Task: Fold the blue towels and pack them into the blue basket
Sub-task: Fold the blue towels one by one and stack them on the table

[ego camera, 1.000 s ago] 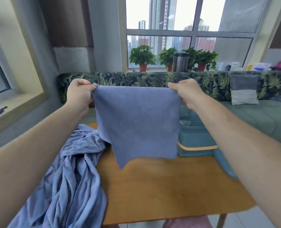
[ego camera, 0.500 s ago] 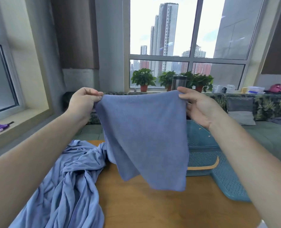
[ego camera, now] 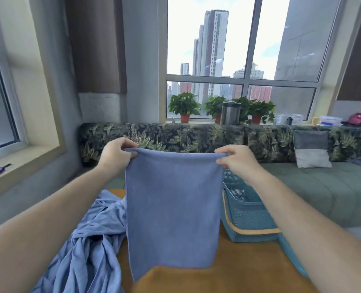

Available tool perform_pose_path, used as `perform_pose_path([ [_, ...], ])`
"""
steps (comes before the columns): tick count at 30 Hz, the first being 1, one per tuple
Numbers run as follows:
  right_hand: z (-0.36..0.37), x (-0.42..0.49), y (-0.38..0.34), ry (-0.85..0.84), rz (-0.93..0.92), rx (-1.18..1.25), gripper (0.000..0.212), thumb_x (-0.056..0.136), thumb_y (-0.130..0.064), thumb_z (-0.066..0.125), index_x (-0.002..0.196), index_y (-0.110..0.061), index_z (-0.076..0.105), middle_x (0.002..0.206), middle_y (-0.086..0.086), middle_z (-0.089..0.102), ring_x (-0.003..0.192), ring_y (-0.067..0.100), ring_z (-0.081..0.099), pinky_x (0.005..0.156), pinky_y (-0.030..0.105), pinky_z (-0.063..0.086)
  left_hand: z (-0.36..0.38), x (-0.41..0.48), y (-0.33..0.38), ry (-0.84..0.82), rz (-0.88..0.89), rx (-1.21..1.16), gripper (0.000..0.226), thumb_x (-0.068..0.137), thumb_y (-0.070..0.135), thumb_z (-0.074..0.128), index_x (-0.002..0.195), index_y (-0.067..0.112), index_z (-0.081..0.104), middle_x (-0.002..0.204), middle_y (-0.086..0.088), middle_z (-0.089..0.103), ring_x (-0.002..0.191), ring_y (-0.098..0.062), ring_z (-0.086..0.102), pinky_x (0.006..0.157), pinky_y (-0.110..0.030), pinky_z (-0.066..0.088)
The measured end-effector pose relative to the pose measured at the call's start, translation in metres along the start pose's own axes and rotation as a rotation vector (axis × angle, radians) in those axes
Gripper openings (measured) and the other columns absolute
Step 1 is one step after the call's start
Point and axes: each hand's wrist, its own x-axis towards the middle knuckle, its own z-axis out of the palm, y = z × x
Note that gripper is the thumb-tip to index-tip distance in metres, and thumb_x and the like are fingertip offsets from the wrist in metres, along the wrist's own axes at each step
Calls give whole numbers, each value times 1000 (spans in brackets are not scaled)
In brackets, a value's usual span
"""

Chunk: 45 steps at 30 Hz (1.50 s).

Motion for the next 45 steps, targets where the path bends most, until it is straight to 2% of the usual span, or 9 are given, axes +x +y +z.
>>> perform_pose_path([
  [5, 3, 3, -8, 43, -151, -58, 11, 90, -11, 68, 91, -17, 77, 82, -5, 70, 76, 10, 62, 66, 15, 47, -7, 14, 1, 33, 58, -6, 19, 90, 10, 67, 84, 28, 69, 80, 9, 68, 69, -7, 59, 60, -21, 45],
  [12, 16, -38, 53, -57, -77, 18, 10, 95, -12, 65, 101, -15, 73, 96, 3, 74, 81, 11, 61, 76, 29, 48, 13, -59, -55, -86, -35, -112, 16, 93, 13, 64, 86, 27, 66, 77, 6, 66, 64, -10, 54, 63, -29, 45],
  [20, 66, -135, 187, -126, 134, -186, 16, 97, -24, 62, 84, -19, 70, 72, -9, 61, 69, 9, 53, 63, 23, 40, 68, -186, -143, -227, -310, 1, 15, 95, 26, 65, 104, 14, 68, 94, 1, 67, 78, -7, 58, 60, -10, 42],
  [25, 75, -158, 210, -195, 175, -288, 32, 101, -24, 55, 69, -23, 55, 67, -11, 51, 64, 7, 47, 57, 24, 32, 81, -199, -160, -286, -342, 109, 22, 100, 31, 57, 109, 13, 68, 103, -2, 67, 87, -14, 58, 61, -21, 41],
  [31, 71, -149, 206, -241, 353, -40, 57, 97, -41, 55, 57, -1, 67, 82, 8, 77, 89, 22, 71, 94, 42, 49, 77, -189, -144, -396, -470, -8, 55, 100, 52, 48, 75, 8, 70, 71, -11, 67, 61, -23, 58, 54, -29, 45],
  [34, 83, -146, 197, -274, 298, -141, 61, 97, -37, 52, 42, -11, 62, 70, 3, 75, 80, 17, 71, 89, 38, 51, 80, -189, -137, -575, -551, -71, 69, 97, 61, 45, 64, 3, 64, 49, -13, 56, 39, -22, 46, 43, -27, 38],
  [38, 119, -140, 199, -274, 6, -479, 35, 93, -32, 53, 72, -8, 66, 73, 2, 69, 76, 24, 63, 71, 39, 51, 108, -189, -145, -557, -352, 143, 42, 97, 41, 53, 78, 8, 70, 66, -6, 69, 59, -20, 57, 53, -28, 46],
  [41, 150, -135, 198, -371, -101, -634, 29, 97, -29, 49, 116, -17, 67, 125, 5, 66, 118, 28, 58, 98, 39, 47, 141, -191, -154, -565, -145, 290, 22, 96, 30, 54, 102, 15, 69, 104, -5, 68, 96, -22, 64, 76, -30, 50],
  [45, 181, -137, 204, -521, -80, -784, 64, 103, -54, 31, 161, -32, 14, 169, -3, 2, 156, 22, -4, 126, 41, 4, 179, -207, -166, -634, 21, 544, 53, 101, 50, 41, 150, 30, 40, 162, -3, 26, 151, -29, 17, 122, -47, 16],
])
